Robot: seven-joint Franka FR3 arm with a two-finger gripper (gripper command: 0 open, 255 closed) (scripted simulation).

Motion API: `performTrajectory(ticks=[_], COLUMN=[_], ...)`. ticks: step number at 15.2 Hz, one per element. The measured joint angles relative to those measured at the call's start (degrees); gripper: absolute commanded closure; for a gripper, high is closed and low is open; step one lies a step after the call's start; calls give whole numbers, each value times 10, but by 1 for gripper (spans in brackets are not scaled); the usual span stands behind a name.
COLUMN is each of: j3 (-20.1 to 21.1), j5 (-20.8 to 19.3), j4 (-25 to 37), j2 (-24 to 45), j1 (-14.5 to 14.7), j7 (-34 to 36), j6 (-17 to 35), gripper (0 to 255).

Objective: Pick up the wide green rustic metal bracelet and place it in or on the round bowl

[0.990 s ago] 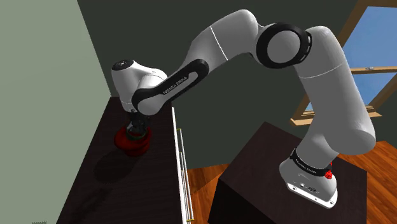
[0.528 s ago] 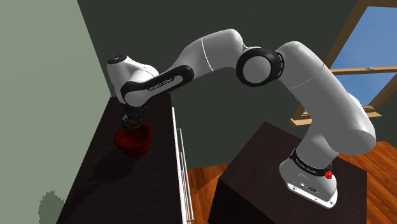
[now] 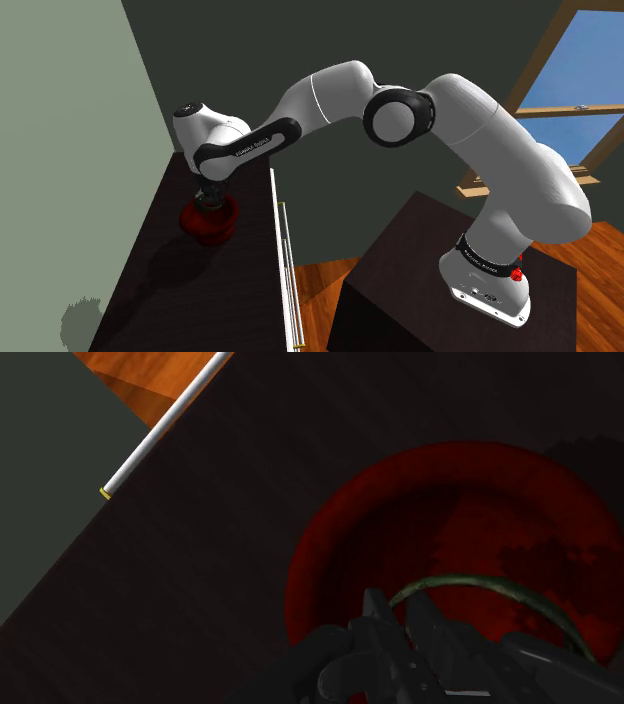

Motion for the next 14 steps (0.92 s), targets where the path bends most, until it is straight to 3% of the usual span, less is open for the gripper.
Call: performTrajectory(ticks=[8, 9, 14], j3=[-2, -2, -2], j5=[-2, -2, -2], j4=[2, 2, 3], j2=[12, 12, 12], j1=[1, 1, 1], j7=[1, 1, 1], j6=[10, 10, 10], gripper=[255, 0, 0])
